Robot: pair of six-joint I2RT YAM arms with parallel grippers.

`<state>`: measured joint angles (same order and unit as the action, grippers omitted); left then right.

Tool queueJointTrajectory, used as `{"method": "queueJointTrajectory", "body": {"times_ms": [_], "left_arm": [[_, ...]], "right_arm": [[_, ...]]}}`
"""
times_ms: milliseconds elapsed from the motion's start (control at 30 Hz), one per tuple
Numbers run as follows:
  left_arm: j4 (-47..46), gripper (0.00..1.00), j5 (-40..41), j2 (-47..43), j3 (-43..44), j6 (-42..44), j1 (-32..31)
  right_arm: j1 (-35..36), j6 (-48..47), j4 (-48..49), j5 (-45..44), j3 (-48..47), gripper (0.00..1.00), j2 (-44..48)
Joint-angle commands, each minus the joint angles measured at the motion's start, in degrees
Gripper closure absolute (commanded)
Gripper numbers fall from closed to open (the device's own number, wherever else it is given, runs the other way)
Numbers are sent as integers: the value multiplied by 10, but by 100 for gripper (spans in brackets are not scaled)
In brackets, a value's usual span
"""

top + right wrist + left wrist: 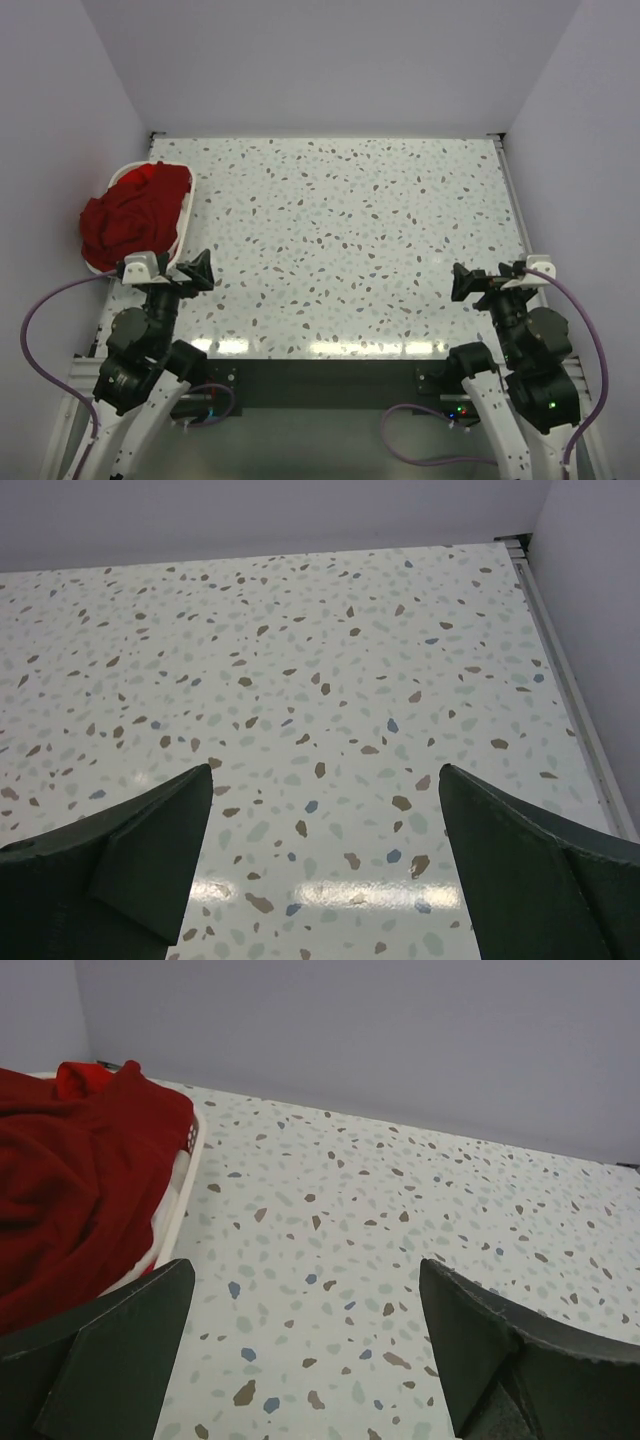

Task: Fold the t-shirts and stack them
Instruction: Grab the tshirt from the pile

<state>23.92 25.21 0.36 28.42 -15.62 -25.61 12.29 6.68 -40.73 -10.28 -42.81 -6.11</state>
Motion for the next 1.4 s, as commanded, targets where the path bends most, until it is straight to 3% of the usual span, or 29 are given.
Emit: {"method": "queueJointTrajectory", "body": {"times_ms": [0,200,367,400,500,567,700,767,933,1233,1367], "left_arm": [[-28,0,5,-37,-4,-4,3],[-45,0,-2,103,43,-4,4],[-36,0,41,301,151,8,4],[-33,5,47,361,168,15,4],[-8,6,77,481,250,15,4],[-7,5,125,525,301,19,5],[-15,4,133,621,355,42,56],[-18,2,94,642,371,35,125],[-39,0,100,698,379,37,218],[-73,0,73,736,324,-10,345],[-106,4,56,753,304,-31,369]], "right_arm": [[5,5,8,-21,-3,1,-6],[19,8,7,-20,1,1,-7],[31,8,9,-16,4,1,2],[32,8,9,-15,4,1,5],[40,7,12,-9,6,1,13],[46,5,14,-6,7,1,16],[54,5,15,-2,9,1,25],[57,4,17,0,10,1,27],[66,5,19,4,14,1,38],[72,5,21,9,16,1,44],[75,4,22,10,18,1,44]]}}
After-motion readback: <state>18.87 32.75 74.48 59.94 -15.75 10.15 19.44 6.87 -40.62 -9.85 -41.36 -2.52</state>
